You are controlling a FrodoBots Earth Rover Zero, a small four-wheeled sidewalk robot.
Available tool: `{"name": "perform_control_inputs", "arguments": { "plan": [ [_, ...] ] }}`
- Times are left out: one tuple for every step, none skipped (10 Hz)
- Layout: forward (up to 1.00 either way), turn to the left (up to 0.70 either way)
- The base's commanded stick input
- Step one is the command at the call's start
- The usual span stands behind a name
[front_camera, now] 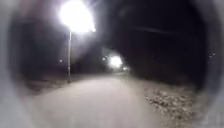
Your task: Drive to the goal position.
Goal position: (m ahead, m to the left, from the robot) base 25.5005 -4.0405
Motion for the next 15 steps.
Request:
{"name": "perform_control_inputs", "arguments": {
  "plan": [
    [1.00, 0.00],
    [1.00, 0.00],
    [1.00, 0.00],
    [1.00, 0.00],
    [1.00, 0.00],
    [1.00, 0.00],
    [1.00, 0.00],
    [1.00, 0.00],
    [1.00, 0.00],
    [1.00, 0.00],
    [1.00, 0.00],
    [1.00, 0.00],
    [1.00, 0.00],
    [1.00, 0.00],
    [1.00, 0.13]
  ]
}}
